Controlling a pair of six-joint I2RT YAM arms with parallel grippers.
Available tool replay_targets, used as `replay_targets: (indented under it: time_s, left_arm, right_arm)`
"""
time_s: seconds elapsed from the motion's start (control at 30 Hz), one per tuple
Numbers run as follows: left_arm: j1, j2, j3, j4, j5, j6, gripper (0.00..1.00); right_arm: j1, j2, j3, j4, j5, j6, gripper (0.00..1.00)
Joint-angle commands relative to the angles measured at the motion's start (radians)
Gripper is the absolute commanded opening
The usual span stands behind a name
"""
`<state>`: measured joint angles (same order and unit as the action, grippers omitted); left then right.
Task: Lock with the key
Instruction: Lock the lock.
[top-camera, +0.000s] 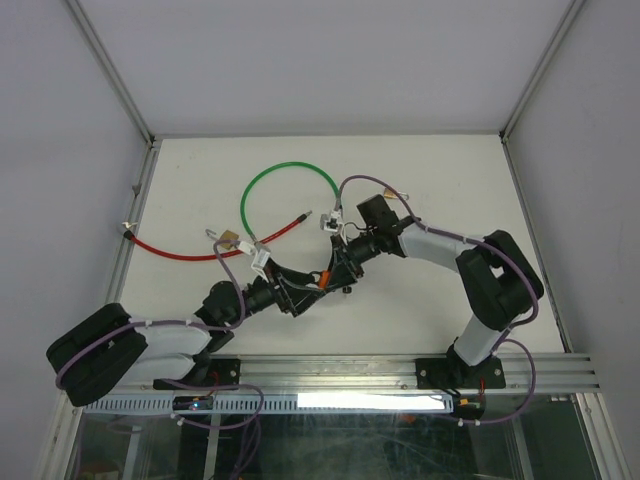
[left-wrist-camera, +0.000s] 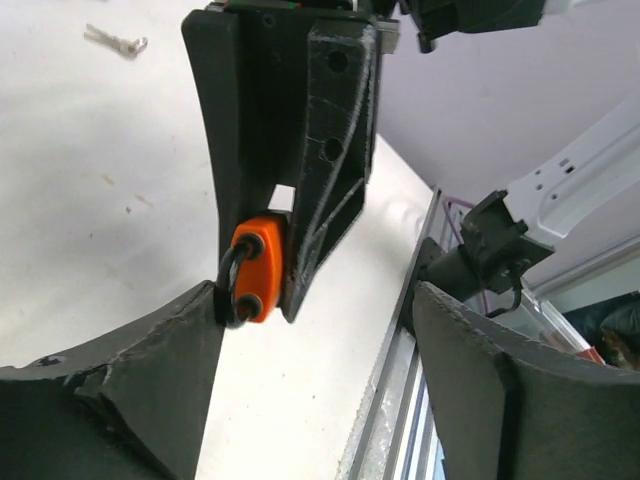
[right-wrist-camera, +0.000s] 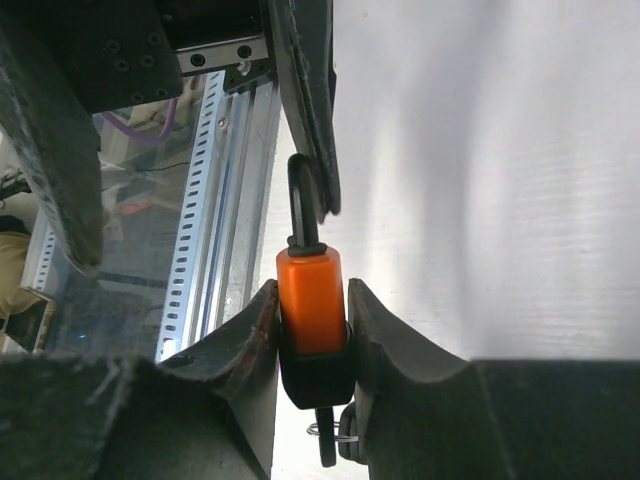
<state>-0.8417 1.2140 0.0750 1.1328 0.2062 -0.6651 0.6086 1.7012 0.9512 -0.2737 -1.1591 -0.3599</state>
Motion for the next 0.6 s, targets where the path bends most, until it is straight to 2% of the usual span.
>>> replay_targets:
  time_s: [0.0,0.1,0.13,0.27,0.57]
  left_arm:
    - [-0.036,-0.16,-0.033,-0.001,0.002,0.091,0.79]
    - [-0.036,-0.224,-0.03,-0.012,-0.039,0.133,0.98]
    - [-0.036,-0.239,-0.027,-0.008,-0.054,0.143,0.99]
    - [-0.036,-0.248,-0.017,0.05,-0.111,0.141,0.99]
    - [-0.009,-0.096,0.061,0.084,-0.059,0.041,0.99]
  right_arm:
    - [-0.082,-0.064,0.07,0.011,0.08,-0.089,0.0]
    - [-0.106,-0.084,0.086,-0.053,0.058,-0.142,0.0]
    - [-0.112,-0.09,0.089,-0.069,0.05,-0.156,0.0]
    - [-0.137,-0.096,0.112,-0.15,0.019,-0.218,0.0]
    - [-0.159,-0.089,0.154,-0.255,-0.023,-0.277,0.0]
